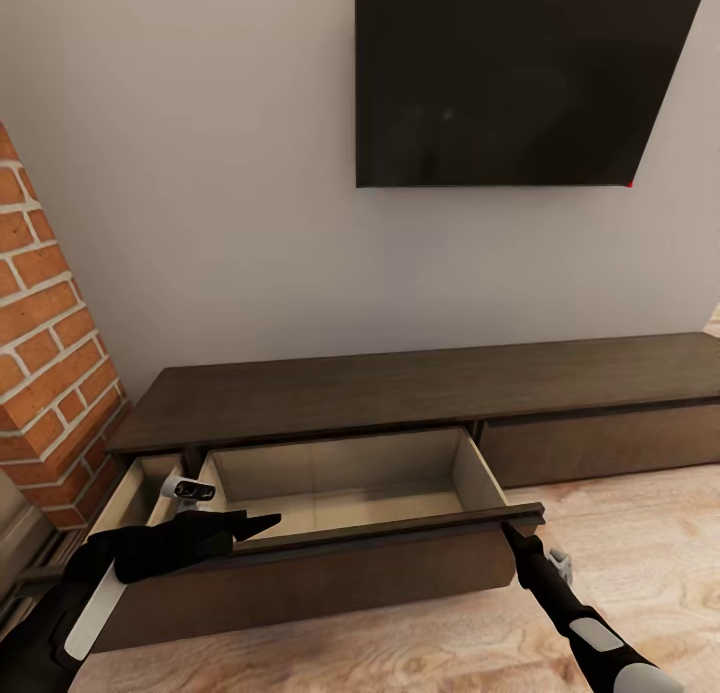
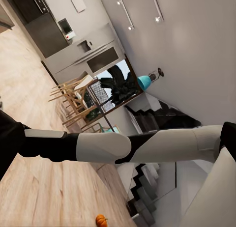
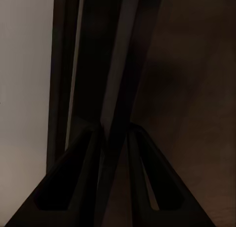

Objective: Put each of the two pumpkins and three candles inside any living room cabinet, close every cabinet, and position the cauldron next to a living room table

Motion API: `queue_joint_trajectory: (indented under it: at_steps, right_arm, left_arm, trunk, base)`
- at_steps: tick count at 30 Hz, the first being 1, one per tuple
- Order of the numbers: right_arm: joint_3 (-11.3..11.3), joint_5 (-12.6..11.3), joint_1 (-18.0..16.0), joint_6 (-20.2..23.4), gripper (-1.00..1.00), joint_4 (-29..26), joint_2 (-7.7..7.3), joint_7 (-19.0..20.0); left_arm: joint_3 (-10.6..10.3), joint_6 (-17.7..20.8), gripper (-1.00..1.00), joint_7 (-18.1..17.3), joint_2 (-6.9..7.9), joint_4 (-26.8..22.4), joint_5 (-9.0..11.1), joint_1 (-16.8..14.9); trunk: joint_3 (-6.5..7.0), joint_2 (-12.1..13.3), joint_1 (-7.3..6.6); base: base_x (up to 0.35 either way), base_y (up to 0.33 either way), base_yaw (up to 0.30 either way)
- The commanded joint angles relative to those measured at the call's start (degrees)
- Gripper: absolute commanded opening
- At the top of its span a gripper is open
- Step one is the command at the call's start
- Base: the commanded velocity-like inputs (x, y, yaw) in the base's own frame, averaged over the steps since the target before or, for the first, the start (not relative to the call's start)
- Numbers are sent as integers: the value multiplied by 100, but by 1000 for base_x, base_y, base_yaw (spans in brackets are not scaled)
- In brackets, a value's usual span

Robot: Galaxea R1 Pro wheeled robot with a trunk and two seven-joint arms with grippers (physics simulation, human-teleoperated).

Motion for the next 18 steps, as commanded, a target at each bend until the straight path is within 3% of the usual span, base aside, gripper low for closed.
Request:
queue_joint_trajectory:
  at_steps: [1,18]
  right_arm:
    - [251,-36,-4,98,-100,9,89,125]
    - [253,-30,-4,98,-100,9,89,125]
  left_arm:
    - [-3,60,100,-20,0,1,0,-2]
    - [-3,60,100,-20,-3,1,0,0]
  trunk:
    - [-4,-3,-3]
    - [-4,-3,-3]
  base:
    - [-19,0,0]
    - [-55,0,0]
